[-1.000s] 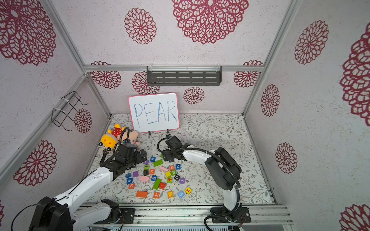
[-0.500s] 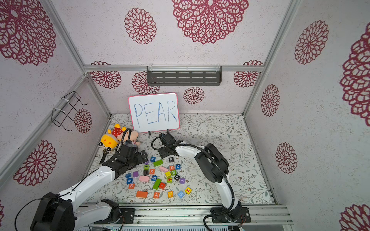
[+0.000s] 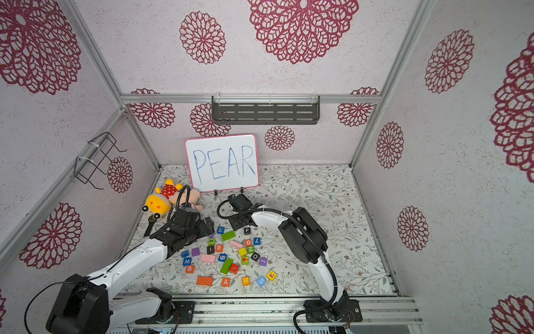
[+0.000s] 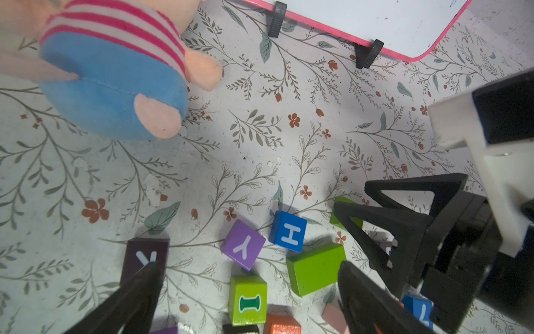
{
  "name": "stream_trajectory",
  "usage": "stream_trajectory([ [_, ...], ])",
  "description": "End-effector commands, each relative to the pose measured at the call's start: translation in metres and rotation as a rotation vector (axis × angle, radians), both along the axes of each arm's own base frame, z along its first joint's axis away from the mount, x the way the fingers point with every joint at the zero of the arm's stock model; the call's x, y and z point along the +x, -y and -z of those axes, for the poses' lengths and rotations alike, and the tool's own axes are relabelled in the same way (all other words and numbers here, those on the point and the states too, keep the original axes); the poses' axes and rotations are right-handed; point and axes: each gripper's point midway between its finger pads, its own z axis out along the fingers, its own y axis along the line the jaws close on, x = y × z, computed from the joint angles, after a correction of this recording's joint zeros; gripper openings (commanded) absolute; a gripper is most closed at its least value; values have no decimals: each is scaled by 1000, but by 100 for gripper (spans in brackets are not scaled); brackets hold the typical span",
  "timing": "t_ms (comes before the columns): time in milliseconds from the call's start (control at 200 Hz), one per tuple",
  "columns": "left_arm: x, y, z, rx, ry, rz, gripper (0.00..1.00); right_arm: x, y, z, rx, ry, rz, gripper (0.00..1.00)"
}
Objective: Spell the uppercase word “pear” with letter blocks
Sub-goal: Move the letter block to the center of the board.
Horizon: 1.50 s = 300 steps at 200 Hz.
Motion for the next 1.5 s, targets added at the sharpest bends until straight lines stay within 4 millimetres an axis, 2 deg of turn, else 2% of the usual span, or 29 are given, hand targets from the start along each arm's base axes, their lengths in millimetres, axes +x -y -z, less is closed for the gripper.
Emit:
stream_trajectory([
  [0, 1, 1, 5, -10, -1, -3, 98, -10, -4, -1, 5, -19, -19, 59],
  [230, 1, 2, 5, -10, -5, 2, 98, -12, -1, 3, 3, -34, -10, 50],
  [405, -1, 0, 5, -1, -7, 0, 98, -13, 1, 3, -2, -36, -4, 48],
  [440, -1, 0, 4, -1, -6, 1, 98, -13, 1, 2, -1, -34, -4, 44],
  [550, -1, -1, 5, 0, -8, 0, 98, -11, 8, 3, -20, -25, 16, 42],
  [791, -1, 1, 5, -4, -8, 6, 98, 2, 53, 8, -60, -26, 124, 38],
  [841, 0, 1, 6, -2, -8, 7, 98, 2, 63, 10, -70, -34, 141, 35],
  [1101, 3, 4, 8, -6, -12, 17, 98, 4, 111, 22, -115, -57, 240, 35],
  [1241, 5, 6, 9, -7, -17, 21, 98, -6, 124, 28, -134, -82, 248, 35],
  [1326, 5, 6, 8, -8, -15, 22, 98, -22, 131, 34, -143, -118, 247, 35],
  [1496, 5, 7, 7, -17, -12, 23, 98, -49, 145, 32, -151, -142, 263, 36],
])
